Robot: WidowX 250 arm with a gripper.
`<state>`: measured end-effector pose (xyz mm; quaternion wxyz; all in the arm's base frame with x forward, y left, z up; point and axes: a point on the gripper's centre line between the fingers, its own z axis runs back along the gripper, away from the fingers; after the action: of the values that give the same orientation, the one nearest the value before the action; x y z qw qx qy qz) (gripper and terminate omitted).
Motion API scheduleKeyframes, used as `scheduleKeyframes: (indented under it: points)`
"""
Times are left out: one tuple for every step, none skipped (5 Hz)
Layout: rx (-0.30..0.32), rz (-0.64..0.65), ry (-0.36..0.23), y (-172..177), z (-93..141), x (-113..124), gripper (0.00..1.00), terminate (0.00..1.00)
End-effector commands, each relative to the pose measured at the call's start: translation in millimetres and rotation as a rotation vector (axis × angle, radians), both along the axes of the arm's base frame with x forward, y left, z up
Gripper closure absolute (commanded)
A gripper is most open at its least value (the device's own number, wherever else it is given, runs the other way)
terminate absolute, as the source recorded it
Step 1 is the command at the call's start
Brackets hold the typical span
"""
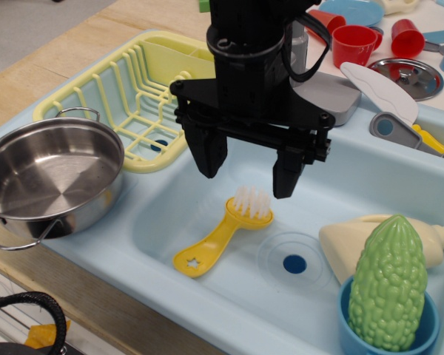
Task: Put brush into pot or pan
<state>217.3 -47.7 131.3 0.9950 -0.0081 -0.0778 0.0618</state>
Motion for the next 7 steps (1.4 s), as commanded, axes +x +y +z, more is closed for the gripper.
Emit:
scheduleKeyframes:
  points:
    - [0.000,0.000,0.000,0.0,0.0,0.0,0.00,0.00]
    - [-0.006,0.015,-0.037,0.8,-18.4,8.4,0.00,0.00]
    - [-0.016,0.002,-0.042,4.8,-28.6,13.5,0.00,0.00]
    - [-0.033,-0.005,-0.044,9.3,-41.7,14.0,0.00,0.00]
    - [-0.034,-0.013,-0.030,11.5,-44.8,11.5,0.00,0.00]
    - [-0.054,-0.018,-0.019,11.3,-53.1,9.3,0.00,0.00]
    - [-0.089,-0.030,-0.019,12.7,-66.0,9.1,0.00,0.00]
